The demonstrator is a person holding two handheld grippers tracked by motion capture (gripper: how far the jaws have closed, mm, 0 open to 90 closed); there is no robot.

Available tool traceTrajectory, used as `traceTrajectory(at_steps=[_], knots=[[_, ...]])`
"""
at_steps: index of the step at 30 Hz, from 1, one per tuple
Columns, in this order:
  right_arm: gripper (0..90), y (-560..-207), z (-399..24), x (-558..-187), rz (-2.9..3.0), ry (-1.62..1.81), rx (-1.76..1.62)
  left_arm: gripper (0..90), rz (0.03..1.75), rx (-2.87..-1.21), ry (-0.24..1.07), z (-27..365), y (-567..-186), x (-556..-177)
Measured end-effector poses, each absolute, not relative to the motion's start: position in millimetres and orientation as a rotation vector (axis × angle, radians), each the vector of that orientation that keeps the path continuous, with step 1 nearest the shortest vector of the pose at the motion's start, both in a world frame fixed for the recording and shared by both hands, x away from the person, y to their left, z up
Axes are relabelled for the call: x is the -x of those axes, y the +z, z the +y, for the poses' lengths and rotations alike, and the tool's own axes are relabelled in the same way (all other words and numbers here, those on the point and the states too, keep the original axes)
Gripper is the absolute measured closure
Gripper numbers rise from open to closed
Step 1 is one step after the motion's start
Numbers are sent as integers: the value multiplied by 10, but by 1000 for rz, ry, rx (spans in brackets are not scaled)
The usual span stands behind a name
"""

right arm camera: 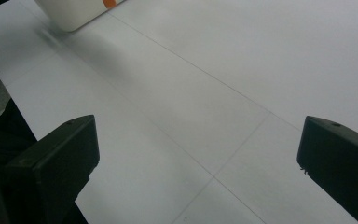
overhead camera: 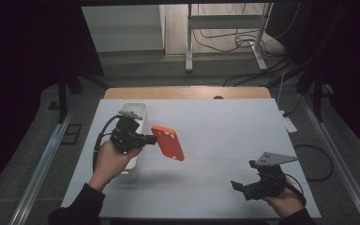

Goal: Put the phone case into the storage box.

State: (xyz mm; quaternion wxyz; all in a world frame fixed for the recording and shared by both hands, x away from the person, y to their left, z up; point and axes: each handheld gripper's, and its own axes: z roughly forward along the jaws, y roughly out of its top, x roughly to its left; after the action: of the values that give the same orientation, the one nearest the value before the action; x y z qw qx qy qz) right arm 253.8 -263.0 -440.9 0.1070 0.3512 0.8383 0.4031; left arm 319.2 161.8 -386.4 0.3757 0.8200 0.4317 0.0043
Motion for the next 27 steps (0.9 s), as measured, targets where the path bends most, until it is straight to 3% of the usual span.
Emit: traceTrajectory(at_steps=[27], knots=[[0, -4409, -3140, -2362, 2331, 1145, -1183, 891, 1167, -2089, 64, 1891, -3514, -3400]])
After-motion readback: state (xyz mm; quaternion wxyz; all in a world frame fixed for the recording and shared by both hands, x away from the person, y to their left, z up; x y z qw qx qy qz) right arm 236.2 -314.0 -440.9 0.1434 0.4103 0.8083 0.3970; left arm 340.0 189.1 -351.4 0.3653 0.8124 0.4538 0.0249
